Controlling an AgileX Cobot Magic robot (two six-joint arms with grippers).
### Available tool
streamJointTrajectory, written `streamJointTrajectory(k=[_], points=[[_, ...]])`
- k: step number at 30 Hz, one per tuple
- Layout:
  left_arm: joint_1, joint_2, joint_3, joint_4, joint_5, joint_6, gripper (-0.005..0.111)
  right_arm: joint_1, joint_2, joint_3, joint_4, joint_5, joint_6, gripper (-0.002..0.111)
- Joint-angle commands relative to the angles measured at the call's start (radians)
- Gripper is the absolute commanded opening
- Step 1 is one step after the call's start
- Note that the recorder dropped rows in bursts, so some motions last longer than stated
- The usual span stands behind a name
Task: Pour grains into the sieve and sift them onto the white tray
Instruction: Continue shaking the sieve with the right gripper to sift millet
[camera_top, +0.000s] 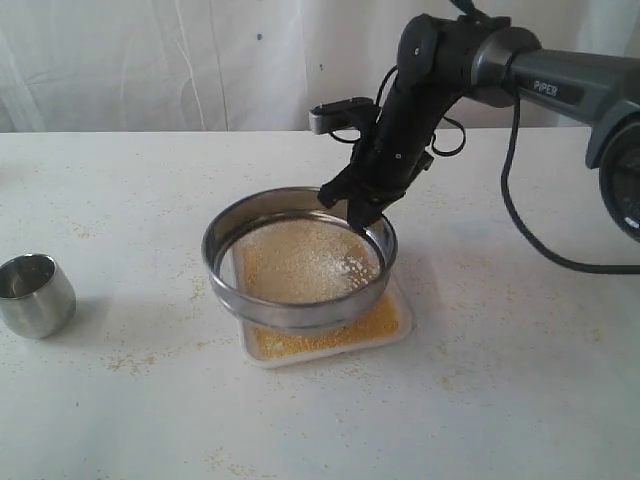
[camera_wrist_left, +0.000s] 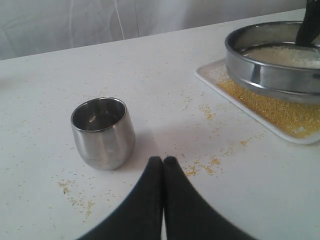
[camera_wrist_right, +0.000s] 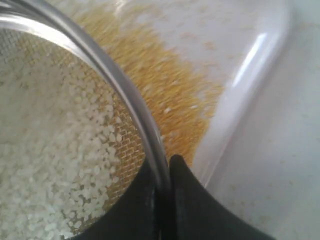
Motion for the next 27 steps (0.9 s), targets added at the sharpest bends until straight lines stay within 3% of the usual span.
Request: streamJointTrajectory(k=[1,2,4,5,8,10,11,12,13,14,15,16,18,19,21,22,25,26,27], points=[[0.0,-0.005,0.005,-0.006,-0.003,0.0,0.0,-0.015,-0.015,-0.005,0.27,0.108,-0.35,0.0],[0.0,-0.005,0.005,-0.006,-0.003,0.0,0.0,-0.014,-0.015,-0.005,0.184,0.103,-0.26,0.0],[0.0,-0.005,0.005,-0.006,-0.003,0.0,0.0,-0.024,-0.015,-0.005,0.022,-0.071,0.057,0.0],[0.0,-0.005,0.005,-0.006,-0.003,0.0,0.0,-0.027,-0.015,-0.005,0.029,-0.075,0.164,0.0],[0.0,-0.005,0.005,-0.006,-0.003,0.0,0.0,-0.012,-0.013,-0.009,0.299,0.108,-0.359,0.0],[0.0,-0.005,0.005,-0.006,-0.003,0.0,0.0,-0.01,-0.015,-0.009,0.179,0.063,-0.238,0.0],[0.0,-0.005,0.005,-0.006,-0.003,0.0,0.0,-0.015,-0.015,-0.009,0.085,-0.048,0.041,0.0],[0.0,-0.005,0.005,-0.006,-0.003,0.0,0.0,-0.021,-0.015,-0.009,0.078,-0.073,0.138,0.0],[0.0,-0.005,0.005,-0.006,-0.003,0.0,0.0,-0.022,-0.015,-0.009,0.163,-0.024,0.012,0.0],[0.0,-0.005,0.005,-0.006,-0.003,0.0,0.0,-0.016,-0.015,-0.009,0.26,0.071,-0.259,0.0],[0.0,-0.005,0.005,-0.006,-0.003,0.0,0.0,-0.012,-0.015,-0.009,0.285,0.108,-0.333,0.0],[0.0,-0.005,0.005,-0.006,-0.003,0.0,0.0,-0.008,-0.015,-0.009,0.222,0.108,-0.318,0.0],[0.0,-0.005,0.005,-0.006,-0.003,0.0,0.0,-0.013,-0.017,-0.009,0.065,-0.049,0.061,0.0],[0.0,-0.005,0.005,-0.006,-0.003,0.0,0.0,-0.012,-0.015,-0.009,0.074,-0.055,0.102,0.0],[0.0,-0.005,0.005,-0.006,-0.003,0.0,0.0,-0.005,-0.015,-0.012,0.218,0.108,-0.268,0.0],[0.0,-0.005,0.005,-0.006,-0.003,0.0,0.0,0.0,-0.015,-0.012,0.221,0.108,-0.338,0.0],[0.0,-0.005,0.005,-0.006,-0.003,0.0,0.0,-0.007,-0.013,-0.012,0.069,-0.025,0.076,0.0],[0.0,-0.005,0.005,-0.006,-0.003,0.0,0.0,-0.009,-0.013,-0.012,0.129,-0.006,0.04,0.0],[0.0,-0.005,0.005,-0.006,-0.003,0.0,0.0,-0.002,-0.013,-0.012,0.235,0.068,-0.146,0.0]])
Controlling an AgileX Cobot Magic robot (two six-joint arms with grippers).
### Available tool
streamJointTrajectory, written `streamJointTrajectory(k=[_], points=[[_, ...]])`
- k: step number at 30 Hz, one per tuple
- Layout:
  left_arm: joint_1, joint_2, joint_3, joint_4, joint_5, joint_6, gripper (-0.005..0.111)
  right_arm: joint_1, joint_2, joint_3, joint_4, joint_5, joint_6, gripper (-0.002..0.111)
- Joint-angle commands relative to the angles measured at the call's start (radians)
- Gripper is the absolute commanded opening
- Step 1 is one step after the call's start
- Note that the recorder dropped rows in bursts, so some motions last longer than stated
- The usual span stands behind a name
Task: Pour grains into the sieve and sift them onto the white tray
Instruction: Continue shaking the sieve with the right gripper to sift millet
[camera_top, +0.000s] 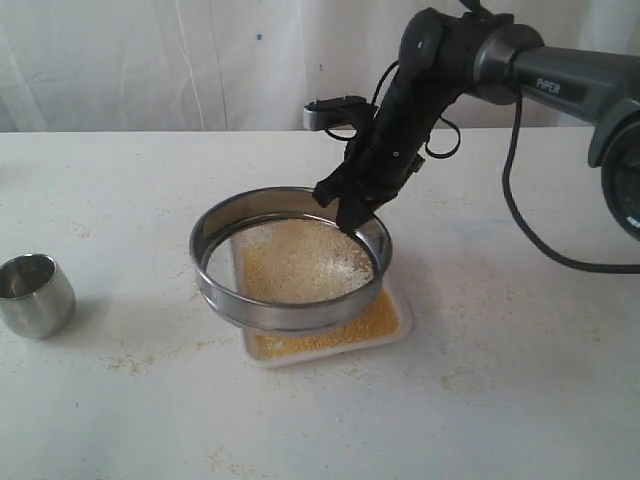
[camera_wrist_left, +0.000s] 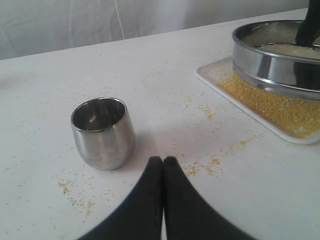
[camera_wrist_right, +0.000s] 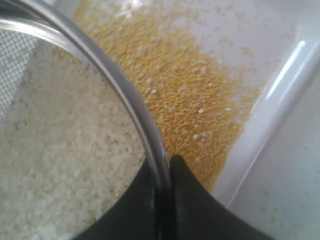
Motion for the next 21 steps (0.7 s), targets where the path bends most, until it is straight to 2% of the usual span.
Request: streamJointTrajectory(k=[1,2,5,6,8,9,10,11,12,13,15,16,18,19,20,21], points=[[0.0,-0.005,0.005,-0.006,-0.003,0.0,0.0,0.005,-0.013,-0.007,0.182,0.058,-0.235,0.0],[0.0,-0.005,0.005,-0.006,-0.003,0.0,0.0,0.01,-0.015,-0.007,0.146,0.058,-0.252,0.0],[0.0,-0.005,0.005,-0.006,-0.003,0.0,0.0,0.003,-0.017,-0.007,-0.052,-0.133,0.239,0.0],[0.0,-0.005,0.005,-0.006,-0.003,0.0,0.0,0.0,-0.017,-0.007,-0.01,-0.112,0.168,0.0],[0.0,-0.005,0.005,-0.006,-0.003,0.0,0.0,0.009,-0.017,-0.007,0.164,0.058,-0.245,0.0],[0.0,-0.005,0.005,-0.006,-0.003,0.0,0.0,0.01,-0.017,-0.007,0.134,0.058,-0.282,0.0],[0.0,-0.005,0.005,-0.006,-0.003,0.0,0.0,0.01,-0.017,-0.007,0.041,0.036,-0.186,0.0],[0.0,-0.005,0.005,-0.006,-0.003,0.0,0.0,0.007,-0.017,-0.007,-0.061,-0.073,0.04,0.0],[0.0,-0.005,0.005,-0.006,-0.003,0.0,0.0,0.001,-0.017,-0.007,-0.08,-0.109,0.246,0.0],[0.0,-0.005,0.005,-0.006,-0.003,0.0,0.0,-0.002,-0.017,-0.007,-0.049,-0.086,0.168,0.0],[0.0,-0.005,0.005,-0.006,-0.003,0.0,0.0,0.003,-0.017,-0.007,0.122,0.058,-0.257,0.0],[0.0,-0.005,0.005,-0.006,-0.003,0.0,0.0,0.004,-0.02,-0.007,0.112,0.058,-0.249,0.0],[0.0,-0.005,0.005,-0.006,-0.003,0.0,0.0,-0.005,-0.02,-0.007,-0.036,-0.099,0.097,0.0],[0.0,-0.005,0.005,-0.006,-0.003,0.0,0.0,-0.007,-0.02,-0.007,-0.042,-0.127,0.23,0.0],[0.0,-0.005,0.005,-0.006,-0.003,0.0,0.0,-0.009,-0.022,-0.007,0.047,-0.08,0.125,0.0],[0.0,-0.005,0.005,-0.006,-0.003,0.0,0.0,-0.009,-0.022,-0.012,0.176,0.004,-0.077,0.0]])
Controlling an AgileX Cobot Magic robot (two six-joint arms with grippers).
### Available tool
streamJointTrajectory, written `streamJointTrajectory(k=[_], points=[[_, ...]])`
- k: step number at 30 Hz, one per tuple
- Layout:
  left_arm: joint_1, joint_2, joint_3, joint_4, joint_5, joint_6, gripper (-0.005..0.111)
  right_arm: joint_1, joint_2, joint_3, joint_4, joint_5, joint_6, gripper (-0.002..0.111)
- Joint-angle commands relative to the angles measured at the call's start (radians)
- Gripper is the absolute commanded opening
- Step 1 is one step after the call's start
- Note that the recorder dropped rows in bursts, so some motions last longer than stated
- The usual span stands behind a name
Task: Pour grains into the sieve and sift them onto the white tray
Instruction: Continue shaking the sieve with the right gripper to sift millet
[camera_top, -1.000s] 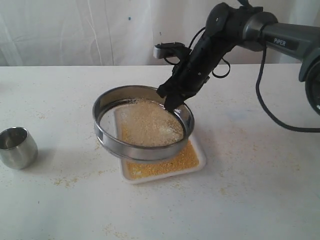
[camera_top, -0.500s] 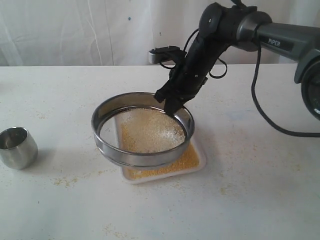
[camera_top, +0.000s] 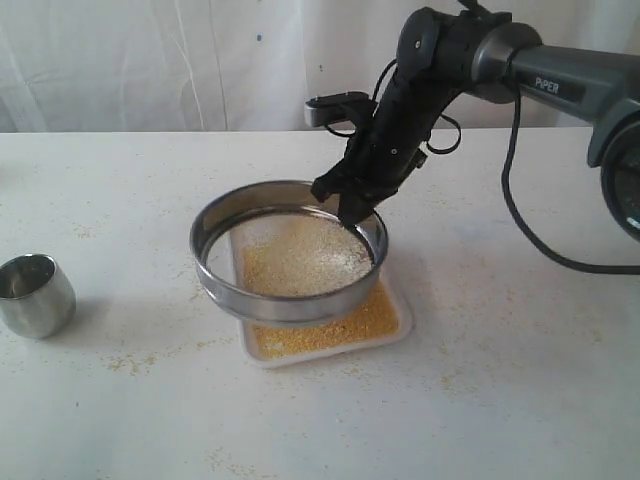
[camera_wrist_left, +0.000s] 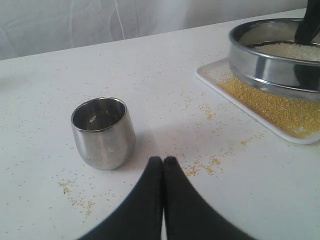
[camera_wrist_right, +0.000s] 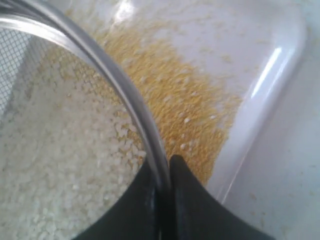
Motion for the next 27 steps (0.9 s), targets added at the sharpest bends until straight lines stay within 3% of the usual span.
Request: streamJointTrajectory(k=[1,2,5,6,8,9,11,12,14,15,18,27], points=[[0.0,-0.005,0.005,-0.006,-0.003,0.0,0.0,-0.009,-0.018,-0.007,0.258,0.089,-0.335,0.0],[0.0,-0.005,0.005,-0.006,-0.003,0.0,0.0,-0.004,-0.018,-0.007,0.239,0.089,-0.345,0.0],[0.0,-0.005,0.005,-0.006,-0.003,0.0,0.0,-0.008,-0.018,-0.01,0.018,-0.08,0.153,0.0],[0.0,-0.005,0.005,-0.006,-0.003,0.0,0.0,-0.008,-0.018,-0.01,0.073,-0.033,0.078,0.0],[0.0,-0.005,0.005,-0.006,-0.003,0.0,0.0,0.0,-0.018,-0.01,0.208,0.089,-0.315,0.0],[0.0,-0.005,0.005,-0.006,-0.003,0.0,0.0,0.003,-0.018,-0.01,0.152,0.089,-0.327,0.0],[0.0,-0.005,0.005,-0.006,-0.003,0.0,0.0,0.003,-0.018,-0.01,0.004,-0.03,0.027,0.0],[0.0,-0.005,0.005,-0.006,-0.003,0.0,0.0,-0.004,-0.018,-0.01,0.015,-0.042,0.103,0.0],[0.0,-0.005,0.005,-0.006,-0.003,0.0,0.0,-0.004,-0.018,-0.01,0.095,0.031,-0.178,0.0],[0.0,-0.005,0.005,-0.006,-0.003,0.0,0.0,-0.002,-0.018,-0.01,0.105,0.054,-0.223,0.0],[0.0,-0.005,0.005,-0.006,-0.003,0.0,0.0,-0.005,-0.018,-0.01,0.029,-0.057,-0.024,0.0],[0.0,-0.005,0.005,-0.006,-0.003,0.0,0.0,-0.009,0.014,-0.01,-0.008,-0.099,-0.012,0.0]])
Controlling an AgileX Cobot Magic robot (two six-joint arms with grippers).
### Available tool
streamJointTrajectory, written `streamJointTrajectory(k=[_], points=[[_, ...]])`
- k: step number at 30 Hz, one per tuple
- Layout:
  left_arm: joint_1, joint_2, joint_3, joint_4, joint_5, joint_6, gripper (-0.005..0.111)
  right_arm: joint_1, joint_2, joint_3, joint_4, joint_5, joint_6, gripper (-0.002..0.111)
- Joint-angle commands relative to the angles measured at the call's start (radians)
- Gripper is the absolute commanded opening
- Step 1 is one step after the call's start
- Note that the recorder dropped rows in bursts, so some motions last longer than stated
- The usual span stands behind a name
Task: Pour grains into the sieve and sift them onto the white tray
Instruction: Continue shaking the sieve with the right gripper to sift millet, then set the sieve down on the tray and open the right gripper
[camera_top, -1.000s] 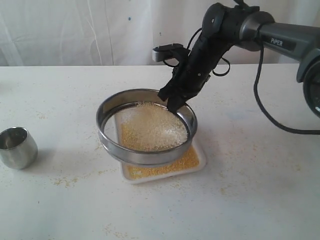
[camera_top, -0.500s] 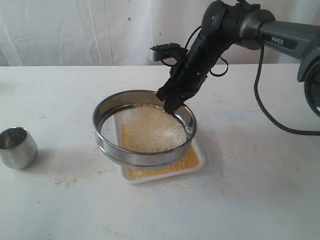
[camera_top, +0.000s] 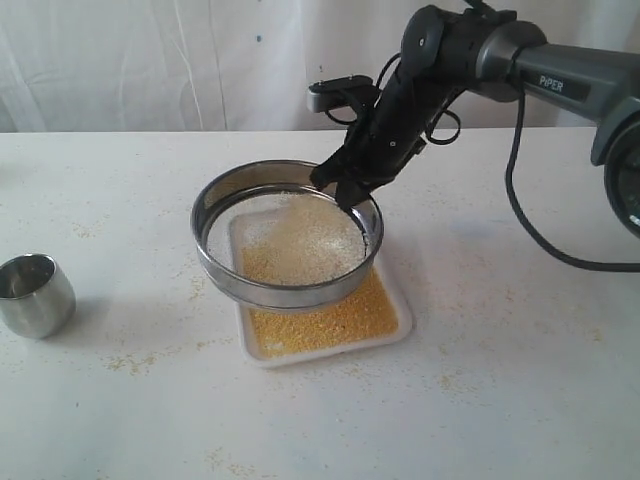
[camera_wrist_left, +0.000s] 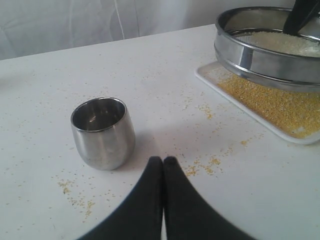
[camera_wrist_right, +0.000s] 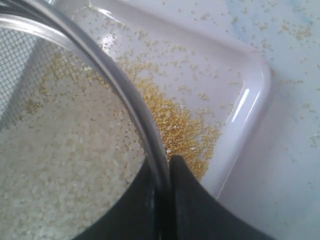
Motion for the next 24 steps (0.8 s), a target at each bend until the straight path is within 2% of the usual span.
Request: streamJointTrajectory(k=[1,12,14,16,17,18,20,24], points=[[0.0,-0.005,0.005,-0.006,-0.003,0.0,0.0,-0.008,0.018,-0.008,-0.015,-0.003,0.027,0.0],[0.0,-0.005,0.005,-0.006,-0.003,0.0,0.0,-0.008,0.084,-0.006,-0.136,-0.014,0.107,0.001],[0.0,-0.005,0.005,-0.006,-0.003,0.0,0.0,-0.008,0.086,-0.006,-0.136,-0.014,0.107,0.011],[0.0,-0.005,0.005,-0.006,-0.003,0.0,0.0,-0.008,0.086,-0.012,-0.138,-0.002,0.107,0.033],[0.0,-0.005,0.005,-0.006,-0.003,0.0,0.0,-0.008,0.084,-0.02,-0.138,0.018,0.107,0.048],[0.0,-0.005,0.005,-0.006,-0.003,0.0,0.0,-0.008,0.079,-0.022,-0.138,0.023,0.107,0.055],[0.0,-0.005,0.005,-0.006,-0.003,0.0,0.0,-0.008,0.06,-0.022,-0.138,0.034,0.107,0.061],[0.0,-0.005,0.005,-0.006,-0.003,0.0,0.0,-0.008,-0.004,-0.017,-0.121,0.059,0.107,0.059]])
